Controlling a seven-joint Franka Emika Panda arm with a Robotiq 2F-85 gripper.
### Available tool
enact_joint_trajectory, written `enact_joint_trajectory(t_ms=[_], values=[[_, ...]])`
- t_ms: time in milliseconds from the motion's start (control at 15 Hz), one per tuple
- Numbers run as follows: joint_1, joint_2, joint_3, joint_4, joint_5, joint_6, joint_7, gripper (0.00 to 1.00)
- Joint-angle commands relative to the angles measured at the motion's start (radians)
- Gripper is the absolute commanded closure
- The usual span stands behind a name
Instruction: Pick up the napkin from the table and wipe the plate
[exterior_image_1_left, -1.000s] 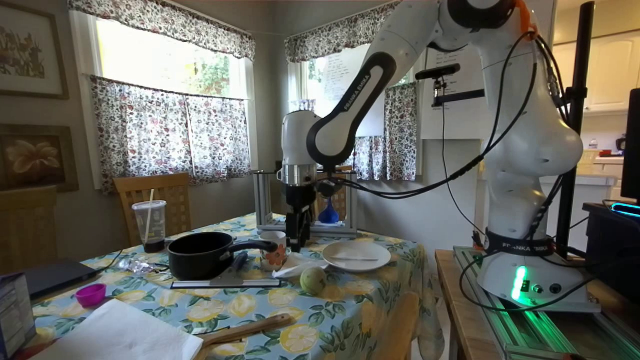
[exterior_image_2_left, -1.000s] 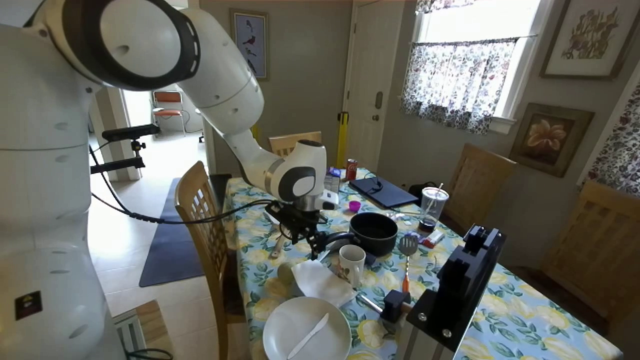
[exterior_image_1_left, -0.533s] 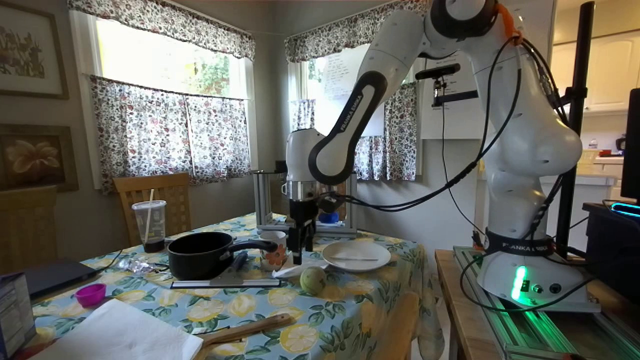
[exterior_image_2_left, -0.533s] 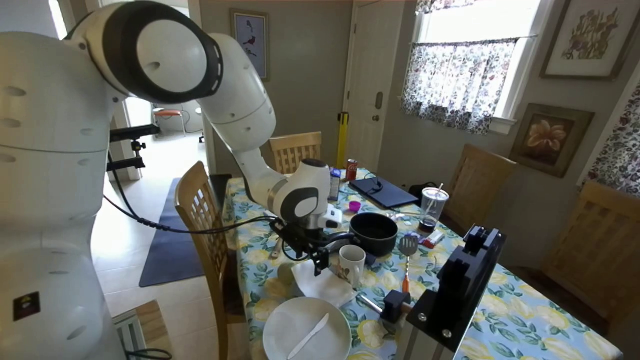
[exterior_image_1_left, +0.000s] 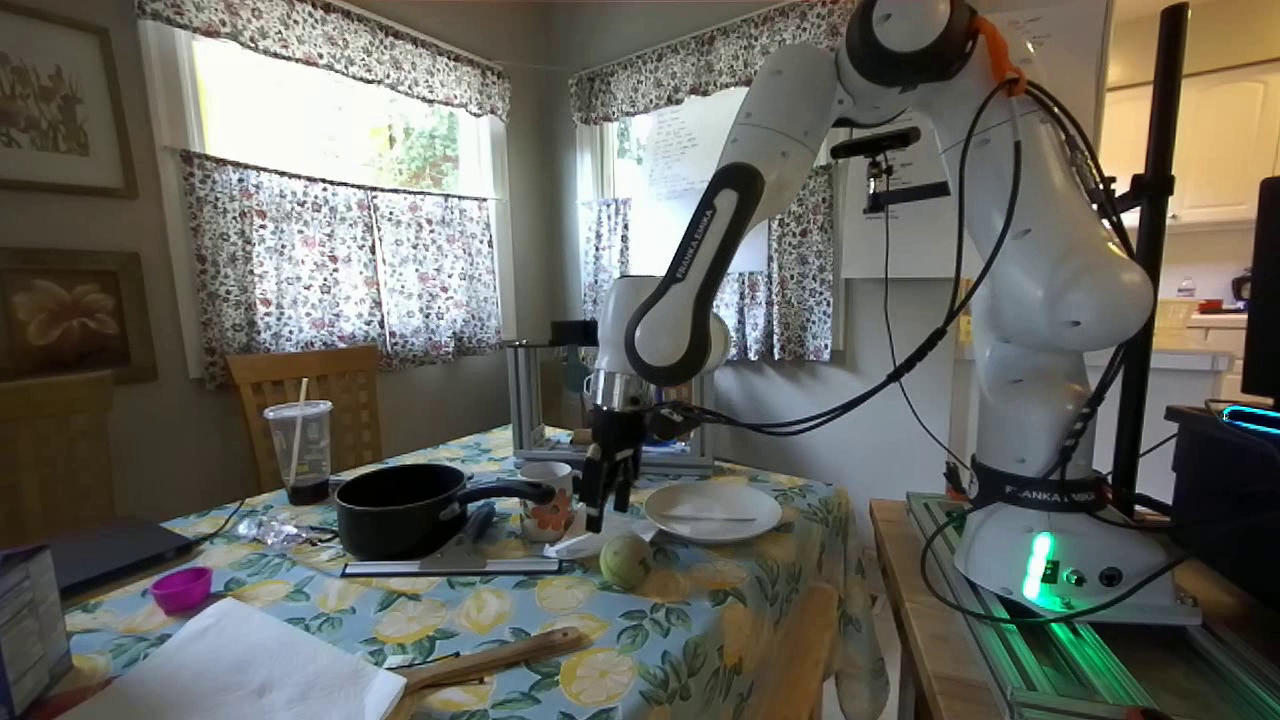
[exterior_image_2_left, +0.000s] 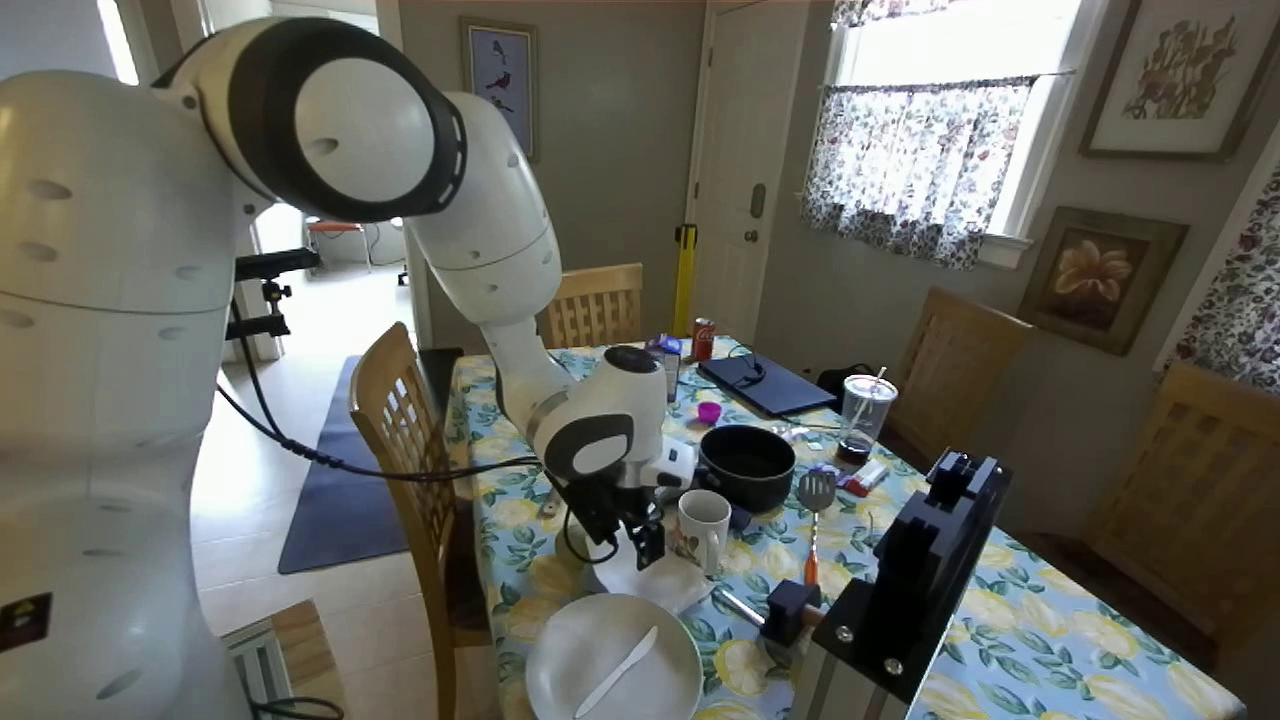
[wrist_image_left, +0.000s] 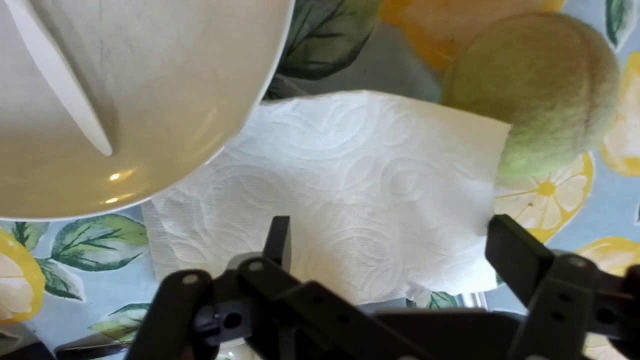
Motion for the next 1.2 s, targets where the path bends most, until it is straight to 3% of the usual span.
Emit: enact_joint_trajectory(t_ms=[0, 333, 667, 800, 867, 1133], values=[[-0.082, 0.023, 0.085, -0.009, 0.105, 0.048, -0.110, 0.00], [-0.168, 0.053, 0.168, 0.007, 0.187, 0.045, -0.220, 0.00], [-0.172, 0.073, 0.150, 0.016, 0.157, 0.030, -0.211, 0.07], [-0.173, 0.078, 0.146, 0.020, 0.157, 0.026, -0.205, 0.16], [-0.172, 0.079, 0.142, 0.021, 0.154, 0.023, -0.202, 0.32], [-0.168, 0.087, 0.133, 0.029, 0.145, 0.007, -0.198, 0.57]])
